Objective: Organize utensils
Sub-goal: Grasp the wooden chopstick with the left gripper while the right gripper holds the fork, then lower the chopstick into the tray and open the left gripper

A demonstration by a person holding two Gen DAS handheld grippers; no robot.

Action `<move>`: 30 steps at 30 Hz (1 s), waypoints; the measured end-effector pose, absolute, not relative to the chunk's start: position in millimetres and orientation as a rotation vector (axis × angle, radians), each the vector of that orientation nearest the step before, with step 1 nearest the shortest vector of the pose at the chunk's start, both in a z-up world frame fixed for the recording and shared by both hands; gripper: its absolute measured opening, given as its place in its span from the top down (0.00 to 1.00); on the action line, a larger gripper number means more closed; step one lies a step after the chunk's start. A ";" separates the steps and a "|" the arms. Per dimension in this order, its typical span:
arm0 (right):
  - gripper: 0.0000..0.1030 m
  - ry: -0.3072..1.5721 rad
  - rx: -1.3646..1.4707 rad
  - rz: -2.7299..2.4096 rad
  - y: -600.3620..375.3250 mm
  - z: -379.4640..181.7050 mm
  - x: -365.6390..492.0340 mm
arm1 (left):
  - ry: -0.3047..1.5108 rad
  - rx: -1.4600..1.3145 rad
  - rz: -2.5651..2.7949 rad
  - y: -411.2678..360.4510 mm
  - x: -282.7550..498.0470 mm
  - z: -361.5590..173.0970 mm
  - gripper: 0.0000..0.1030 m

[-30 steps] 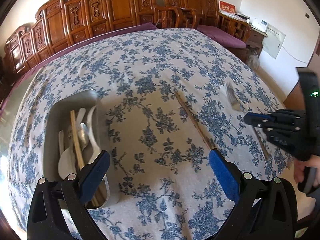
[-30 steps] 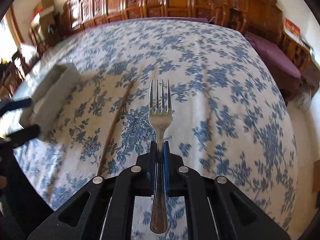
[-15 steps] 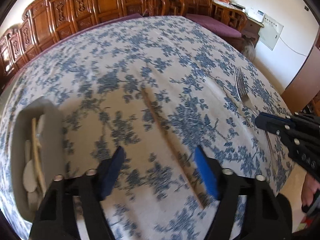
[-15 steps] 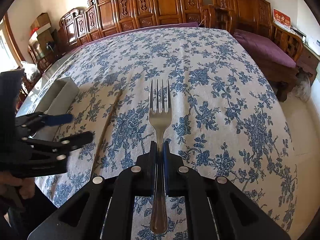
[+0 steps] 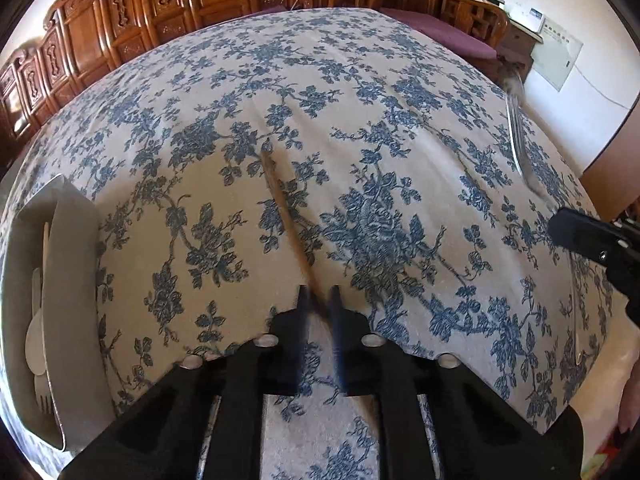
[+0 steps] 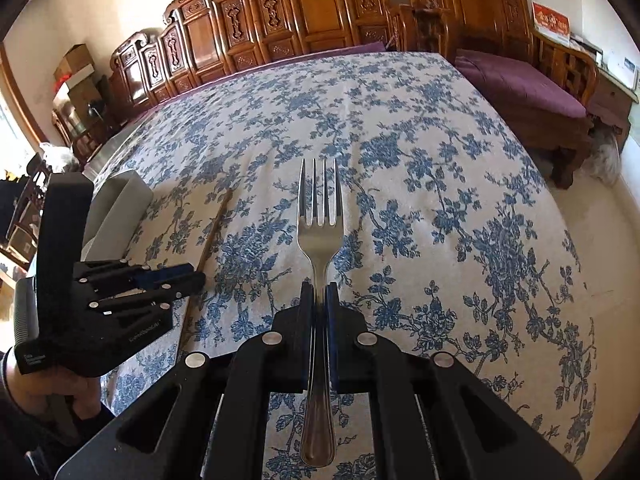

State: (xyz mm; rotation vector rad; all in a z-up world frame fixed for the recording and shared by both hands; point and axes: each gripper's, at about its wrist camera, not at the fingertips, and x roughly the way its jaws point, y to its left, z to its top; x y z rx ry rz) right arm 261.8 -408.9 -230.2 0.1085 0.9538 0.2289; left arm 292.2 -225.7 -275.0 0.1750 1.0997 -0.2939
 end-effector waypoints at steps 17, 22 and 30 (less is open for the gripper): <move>0.92 0.891 0.032 0.345 -360.7 -199.9 248.9 | 1.015 0.087 -0.281 -162.9 253.5 -230.0 0.96; 0.92 0.876 0.009 0.392 -338.0 -191.2 242.4 | 0.952 0.079 -0.272 -144.0 242.3 -204.1 0.96; 0.92 0.843 -0.019 0.444 -301.8 -178.3 241.7 | 0.889 0.033 -0.229 -99.9 233.6 -171.1 0.96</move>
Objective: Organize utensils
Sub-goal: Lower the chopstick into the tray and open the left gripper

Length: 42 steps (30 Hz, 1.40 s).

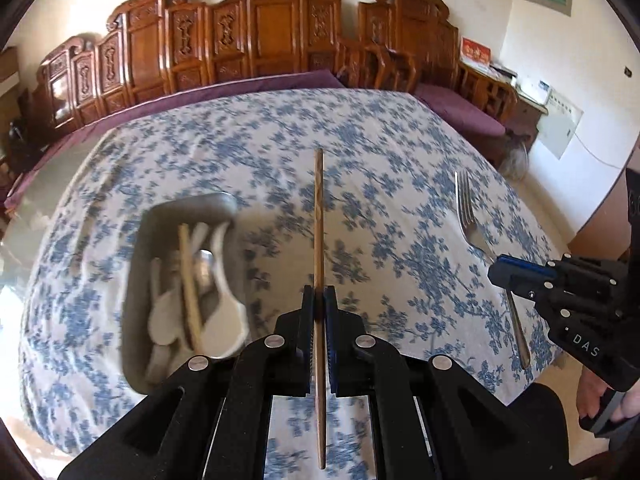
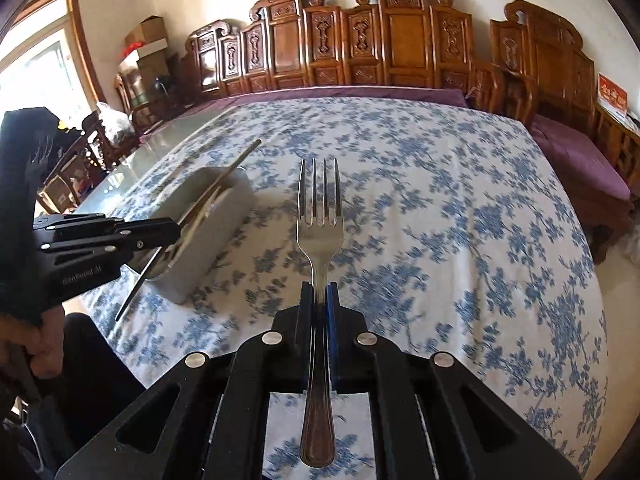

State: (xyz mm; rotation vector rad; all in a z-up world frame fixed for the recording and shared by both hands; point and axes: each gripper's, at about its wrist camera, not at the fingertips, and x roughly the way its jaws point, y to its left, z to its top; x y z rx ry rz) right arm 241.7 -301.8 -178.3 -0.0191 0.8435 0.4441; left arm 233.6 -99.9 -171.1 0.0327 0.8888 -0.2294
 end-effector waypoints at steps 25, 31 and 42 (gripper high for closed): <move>0.92 0.810 -0.002 0.539 -234.7 -162.7 272.2 | 0.914 0.029 -0.152 -8.9 281.9 -196.8 0.96; 0.92 0.831 -0.019 0.544 -224.1 -170.8 284.3 | 0.962 0.027 -0.181 -2.7 288.5 -221.1 0.96; 0.92 0.836 -0.018 0.552 -208.3 -169.5 291.8 | 0.993 0.033 -0.197 -1.5 297.8 -238.2 0.96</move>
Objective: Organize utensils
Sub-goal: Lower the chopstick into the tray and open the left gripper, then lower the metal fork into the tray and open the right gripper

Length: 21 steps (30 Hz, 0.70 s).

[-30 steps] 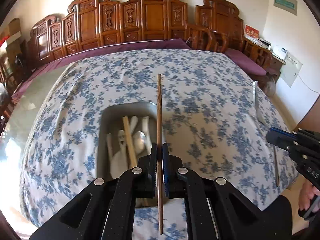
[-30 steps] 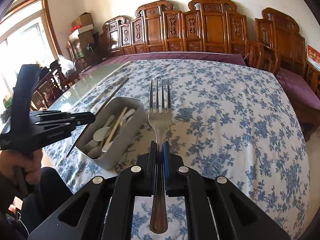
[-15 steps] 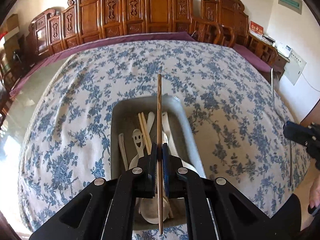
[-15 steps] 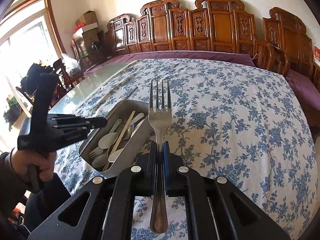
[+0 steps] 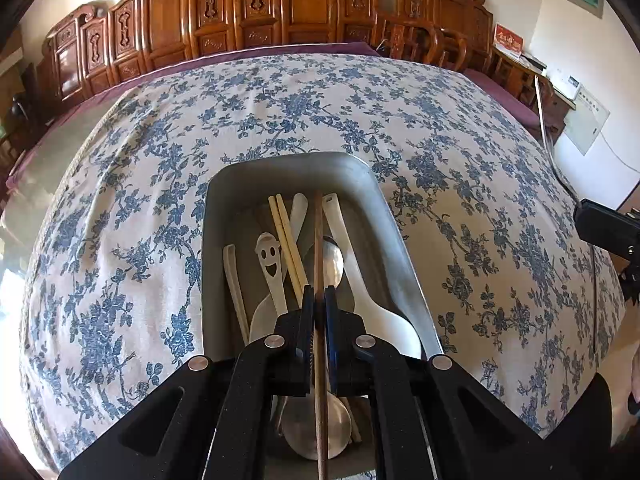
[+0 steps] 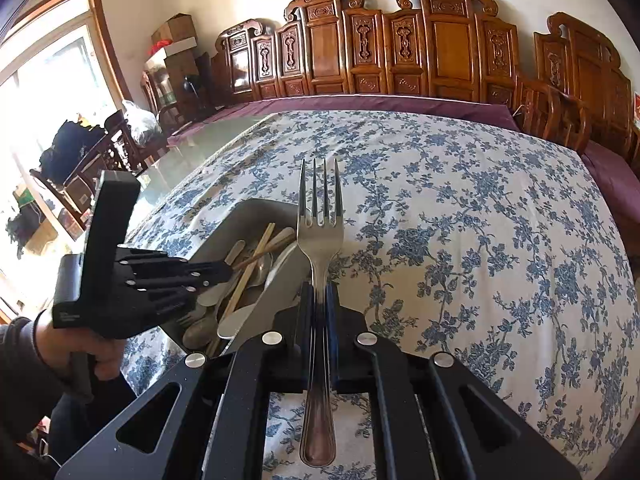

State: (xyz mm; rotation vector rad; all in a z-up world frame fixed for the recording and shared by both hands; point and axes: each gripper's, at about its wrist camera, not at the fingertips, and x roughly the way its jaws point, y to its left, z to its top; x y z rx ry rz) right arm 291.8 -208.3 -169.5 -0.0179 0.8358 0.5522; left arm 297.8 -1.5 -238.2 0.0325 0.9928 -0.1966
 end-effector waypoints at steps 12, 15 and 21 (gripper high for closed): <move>0.92 0.840 -0.035 0.599 -174.6 -162.7 293.0 | 0.940 0.020 -0.160 16.3 290.0 -219.1 0.86; 0.92 0.841 -0.040 0.616 -159.5 -161.0 294.9 | 0.917 0.009 -0.146 26.9 284.4 -209.3 0.84; 0.92 0.842 -0.060 0.656 -122.7 -157.7 298.4 | 0.891 -0.014 -0.103 55.2 276.2 -192.6 0.84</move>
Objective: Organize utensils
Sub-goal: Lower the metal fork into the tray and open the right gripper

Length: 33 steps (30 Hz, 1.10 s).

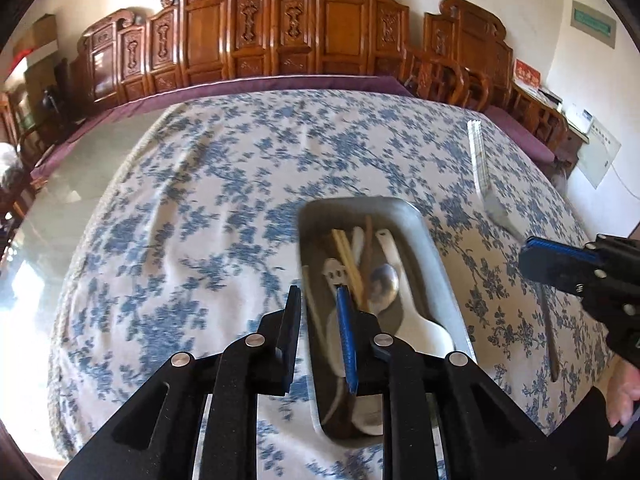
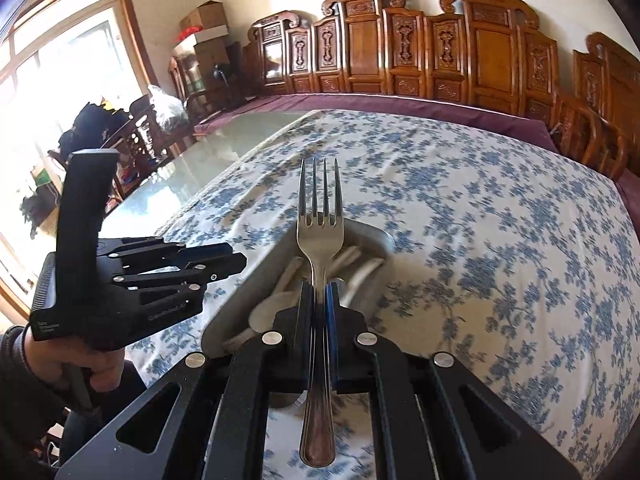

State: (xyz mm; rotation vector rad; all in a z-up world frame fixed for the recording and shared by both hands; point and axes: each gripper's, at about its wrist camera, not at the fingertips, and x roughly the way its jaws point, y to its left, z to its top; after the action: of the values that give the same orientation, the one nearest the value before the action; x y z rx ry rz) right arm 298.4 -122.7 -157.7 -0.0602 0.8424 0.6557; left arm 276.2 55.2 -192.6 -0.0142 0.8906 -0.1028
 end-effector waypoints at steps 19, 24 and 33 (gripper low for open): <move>0.92 0.952 -0.103 0.634 -61.7 -200.0 324.7 | 0.900 -0.048 -0.033 106.1 264.3 -190.2 0.83; 0.92 0.995 -0.098 0.620 -58.6 -215.1 330.8 | 0.909 -0.042 -0.031 108.5 259.7 -195.9 0.83; 0.92 1.078 -0.092 0.587 -46.6 -236.6 343.5 | 0.939 -0.055 -0.019 116.9 261.0 -209.6 0.83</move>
State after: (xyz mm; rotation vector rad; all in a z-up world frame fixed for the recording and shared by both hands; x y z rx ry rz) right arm 343.5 -46.6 -236.6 -0.0916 1.0784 0.5865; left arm 261.0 116.9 -209.6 -0.0546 0.9386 -0.0194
